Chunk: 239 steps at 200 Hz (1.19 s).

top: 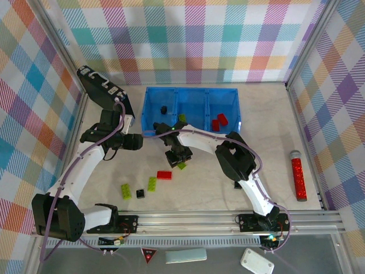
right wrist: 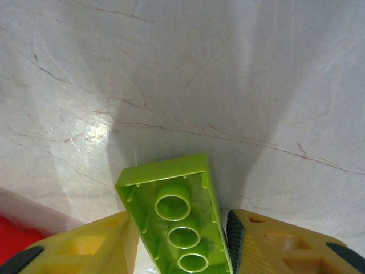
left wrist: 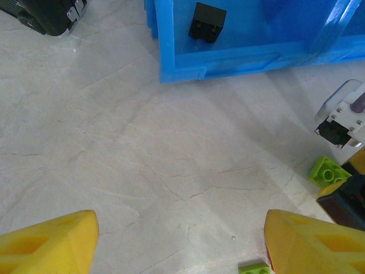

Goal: Sort the legos into containers by color
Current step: Pick up the lego from the center of the table.

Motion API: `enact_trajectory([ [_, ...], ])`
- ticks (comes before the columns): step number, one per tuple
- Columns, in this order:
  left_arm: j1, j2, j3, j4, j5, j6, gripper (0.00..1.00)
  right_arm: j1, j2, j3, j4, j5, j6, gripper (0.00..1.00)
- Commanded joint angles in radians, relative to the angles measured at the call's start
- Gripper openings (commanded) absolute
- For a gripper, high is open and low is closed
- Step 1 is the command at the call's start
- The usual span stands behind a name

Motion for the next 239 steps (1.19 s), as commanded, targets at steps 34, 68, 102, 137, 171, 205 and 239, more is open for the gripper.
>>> enact_trajectory([
  [34, 0.016, -0.005, -0.005, -0.001, 0.019, 0.008, 0.76, 0.009, 0.01, 0.032, -0.038, 0.008, -0.009, 0.4],
  [68, 0.016, -0.004, -0.005, -0.002, 0.021, 0.008, 0.76, 0.009, 0.001, 0.031, -0.04, 0.005, 0.001, 0.38],
  [102, 0.016, -0.006, -0.005, 0.0, 0.025, 0.008, 0.76, 0.01, -0.018, 0.031, -0.043, 0.0, 0.011, 0.38],
  [137, 0.017, -0.006, -0.003, 0.001, 0.022, 0.008, 0.76, 0.009, -0.049, 0.042, -0.045, -0.012, 0.015, 0.38],
  [171, 0.019, -0.008, -0.002, 0.0, 0.023, 0.008, 0.76, 0.007, -0.069, 0.082, -0.07, -0.008, 0.012, 0.38],
  [205, 0.019, -0.014, -0.005, 0.0, 0.023, 0.009, 0.76, -0.003, -0.081, 0.132, -0.095, 0.002, 0.002, 0.39],
  [239, 0.02, -0.018, -0.008, 0.0, 0.02, 0.009, 0.76, -0.028, -0.084, 0.181, -0.112, 0.019, -0.008, 0.39],
])
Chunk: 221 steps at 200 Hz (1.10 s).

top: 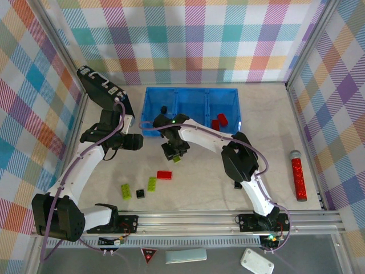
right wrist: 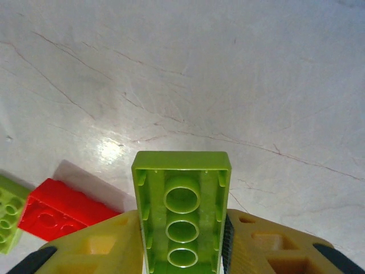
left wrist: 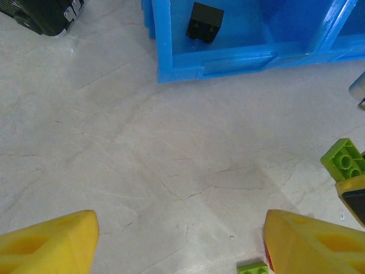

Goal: Sort the legos into containers by color
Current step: Pick up the lego from the center of the table, then place the lego in the container.

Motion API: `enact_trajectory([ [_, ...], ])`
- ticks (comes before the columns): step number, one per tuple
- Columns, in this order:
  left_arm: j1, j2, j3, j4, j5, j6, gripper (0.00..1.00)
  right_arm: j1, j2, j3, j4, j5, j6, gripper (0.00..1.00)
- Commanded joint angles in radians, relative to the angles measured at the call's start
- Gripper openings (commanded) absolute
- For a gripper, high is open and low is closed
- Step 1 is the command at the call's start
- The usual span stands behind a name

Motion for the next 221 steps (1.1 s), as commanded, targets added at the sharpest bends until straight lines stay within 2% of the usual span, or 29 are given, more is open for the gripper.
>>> enact_trajectory([
  [1, 0.018, -0.017, -0.008, 0.0, 0.012, 0.008, 0.76, -0.019, -0.046, 0.048, -0.047, 0.018, -0.012, 0.39],
  [118, 0.019, -0.02, -0.008, 0.001, 0.015, 0.008, 0.76, -0.212, -0.021, 0.189, -0.055, 0.028, -0.042, 0.39],
  [221, 0.02, -0.018, -0.009, 0.003, 0.019, 0.006, 0.76, -0.332, 0.21, 0.453, -0.048, 0.018, -0.069, 0.39],
])
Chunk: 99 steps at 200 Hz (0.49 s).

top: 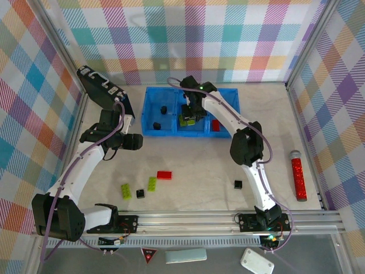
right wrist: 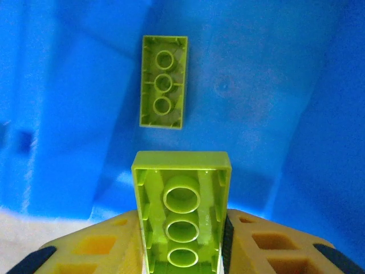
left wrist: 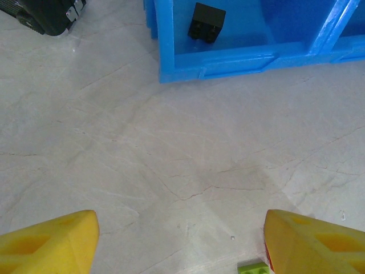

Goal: Sort the legos into containers by color
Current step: Place the lego in the container.

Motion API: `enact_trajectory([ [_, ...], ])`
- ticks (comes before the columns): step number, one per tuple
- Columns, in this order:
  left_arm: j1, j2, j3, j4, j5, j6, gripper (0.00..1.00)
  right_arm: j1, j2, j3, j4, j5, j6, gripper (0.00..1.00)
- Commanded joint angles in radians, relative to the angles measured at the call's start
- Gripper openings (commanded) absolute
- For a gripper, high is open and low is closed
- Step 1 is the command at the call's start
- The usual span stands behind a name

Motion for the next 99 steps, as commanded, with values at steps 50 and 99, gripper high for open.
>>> enact_trajectory([
  [50, 0.015, -0.017, -0.008, 0.005, 0.022, 0.004, 0.76, -0.035, 0.141, 0.111, 0.037, 0.006, -0.03, 0.39],
  [99, 0.015, -0.016, -0.008, 0.007, 0.026, 0.003, 0.76, -0.04, 0.19, 0.125, 0.09, 0.015, -0.018, 0.4],
])
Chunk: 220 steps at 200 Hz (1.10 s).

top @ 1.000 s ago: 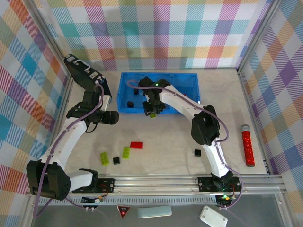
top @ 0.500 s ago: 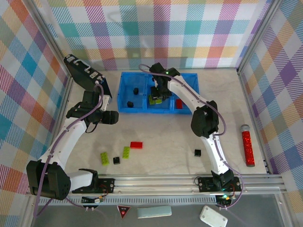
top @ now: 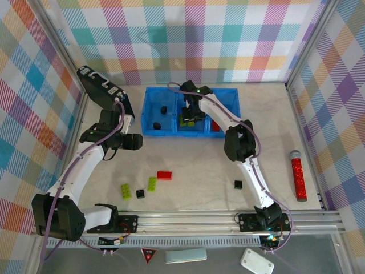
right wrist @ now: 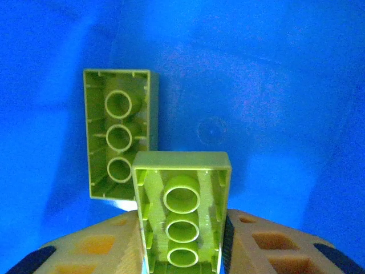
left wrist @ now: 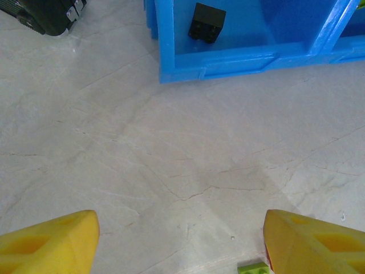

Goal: Sort the legos into containers by color
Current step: Place the lego in the container.

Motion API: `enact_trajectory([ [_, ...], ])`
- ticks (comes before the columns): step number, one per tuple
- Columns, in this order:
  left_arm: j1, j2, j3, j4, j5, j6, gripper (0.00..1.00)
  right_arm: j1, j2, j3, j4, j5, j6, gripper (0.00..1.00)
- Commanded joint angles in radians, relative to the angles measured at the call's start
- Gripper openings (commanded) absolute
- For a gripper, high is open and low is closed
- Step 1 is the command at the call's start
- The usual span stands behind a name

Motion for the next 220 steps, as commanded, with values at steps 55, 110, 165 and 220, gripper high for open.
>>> enact_trajectory([
  [55, 0.016, -0.015, -0.008, 0.007, 0.025, 0.004, 0.76, -0.01, 0.057, 0.061, 0.049, 0.036, 0.011, 0.42],
  [110, 0.015, -0.012, -0.006, 0.008, 0.032, 0.004, 0.76, -0.01, 0.031, 0.064, 0.043, 0.025, 0.02, 0.46],
  [165, 0.016, -0.014, -0.008, 0.024, 0.041, -0.025, 0.76, -0.009, -0.029, 0.06, 0.001, 0.003, 0.029, 0.45],
  [220, 0.016, -0.008, -0.001, 0.015, 0.026, -0.067, 0.76, -0.007, -0.103, 0.038, -0.06, -0.025, 0.017, 0.45],
])
